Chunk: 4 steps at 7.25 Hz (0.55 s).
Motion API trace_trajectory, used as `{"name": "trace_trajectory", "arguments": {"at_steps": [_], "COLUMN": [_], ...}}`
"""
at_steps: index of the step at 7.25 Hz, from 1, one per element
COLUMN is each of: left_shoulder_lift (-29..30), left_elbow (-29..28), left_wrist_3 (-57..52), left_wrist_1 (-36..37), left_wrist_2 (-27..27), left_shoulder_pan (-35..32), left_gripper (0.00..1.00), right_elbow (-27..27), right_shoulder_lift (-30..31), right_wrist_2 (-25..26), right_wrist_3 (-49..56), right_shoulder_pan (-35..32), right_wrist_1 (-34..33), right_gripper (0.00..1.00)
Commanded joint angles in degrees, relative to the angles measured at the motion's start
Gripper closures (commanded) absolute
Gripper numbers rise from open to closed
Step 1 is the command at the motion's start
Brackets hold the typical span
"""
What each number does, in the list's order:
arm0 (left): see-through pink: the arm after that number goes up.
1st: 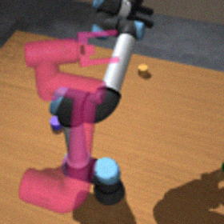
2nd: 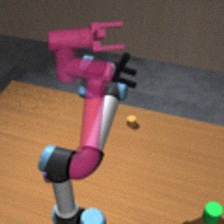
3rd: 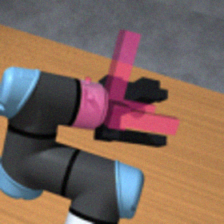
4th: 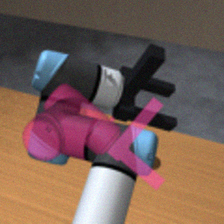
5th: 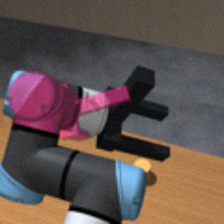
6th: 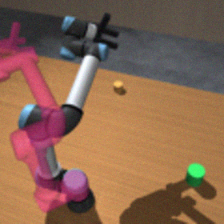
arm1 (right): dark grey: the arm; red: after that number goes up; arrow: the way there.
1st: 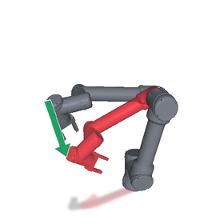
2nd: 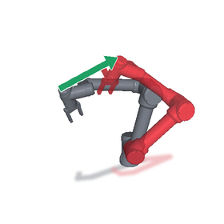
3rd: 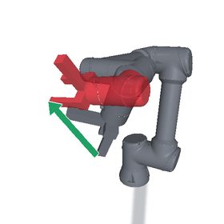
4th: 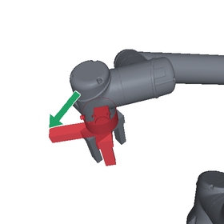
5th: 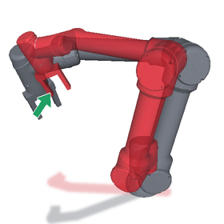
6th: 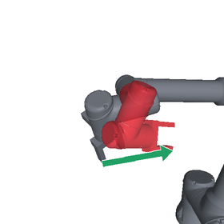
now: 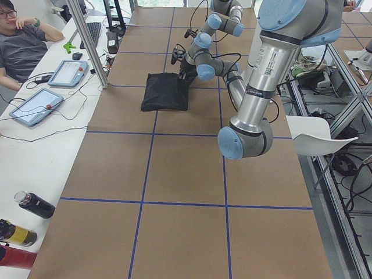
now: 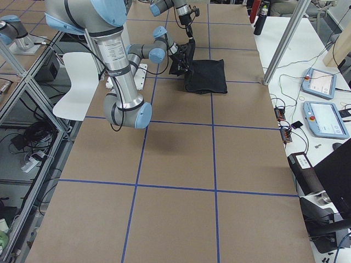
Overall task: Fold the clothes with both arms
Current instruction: 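Lift the near end with both grippers and fold it farther from the robot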
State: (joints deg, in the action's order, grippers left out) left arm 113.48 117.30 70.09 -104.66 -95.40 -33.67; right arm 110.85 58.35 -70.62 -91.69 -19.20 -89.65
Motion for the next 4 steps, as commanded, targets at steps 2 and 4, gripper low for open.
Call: {"name": "trace_trajectory", "arguments": {"at_steps": [2, 4], "left_shoulder_lift": [4.45, 7.27], "left_elbow": [-8.28, -14.08], "left_wrist_3": [-0.66, -0.66], "left_wrist_1": [-0.72, -1.68], "left_wrist_2": [0.47, 0.56], "left_shoulder_pan": [-2.45, -3.58], "left_gripper": [1.0, 1.0], "right_elbow": [-6.94, -12.39], "right_shoulder_lift": [-4.64, -7.19], "right_wrist_2": [-1.01, -1.71], "right_wrist_3": [-0.07, -0.07], "right_shoulder_pan": [-3.02, -5.04], "right_wrist_1": [0.27, 0.36], "right_gripper": [1.0, 1.0]}}
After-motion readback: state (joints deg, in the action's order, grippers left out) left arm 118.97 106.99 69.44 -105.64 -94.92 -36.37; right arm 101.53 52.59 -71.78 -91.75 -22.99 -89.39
